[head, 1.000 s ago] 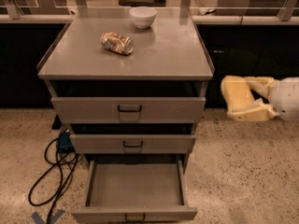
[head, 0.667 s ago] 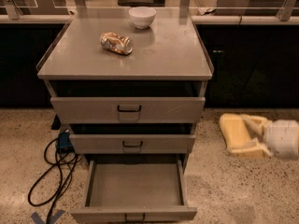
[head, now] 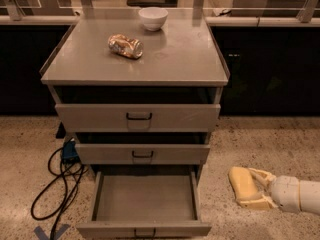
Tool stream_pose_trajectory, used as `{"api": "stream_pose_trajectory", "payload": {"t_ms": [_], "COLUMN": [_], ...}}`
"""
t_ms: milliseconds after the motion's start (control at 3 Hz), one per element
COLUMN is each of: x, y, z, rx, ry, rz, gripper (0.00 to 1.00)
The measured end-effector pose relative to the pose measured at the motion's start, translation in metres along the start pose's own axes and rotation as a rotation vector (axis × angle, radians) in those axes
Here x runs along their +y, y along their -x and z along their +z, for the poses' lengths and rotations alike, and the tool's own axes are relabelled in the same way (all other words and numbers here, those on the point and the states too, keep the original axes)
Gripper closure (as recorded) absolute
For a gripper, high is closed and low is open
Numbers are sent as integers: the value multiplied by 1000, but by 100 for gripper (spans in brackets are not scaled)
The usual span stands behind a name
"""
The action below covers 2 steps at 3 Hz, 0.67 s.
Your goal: Place sponge into bottom drawer
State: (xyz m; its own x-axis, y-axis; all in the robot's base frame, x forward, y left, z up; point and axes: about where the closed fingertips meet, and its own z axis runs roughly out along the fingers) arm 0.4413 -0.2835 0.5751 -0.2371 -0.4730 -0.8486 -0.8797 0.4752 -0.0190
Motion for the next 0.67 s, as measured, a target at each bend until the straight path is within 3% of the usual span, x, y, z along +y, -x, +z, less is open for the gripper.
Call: {"api": "stream_pose_trajectory", "payload": {"t_ms": [667], "x": [-11], "y": [-8], "z": [3], "rx": [6], "ry": [-9], "rz": [13], "gripper": [100]}}
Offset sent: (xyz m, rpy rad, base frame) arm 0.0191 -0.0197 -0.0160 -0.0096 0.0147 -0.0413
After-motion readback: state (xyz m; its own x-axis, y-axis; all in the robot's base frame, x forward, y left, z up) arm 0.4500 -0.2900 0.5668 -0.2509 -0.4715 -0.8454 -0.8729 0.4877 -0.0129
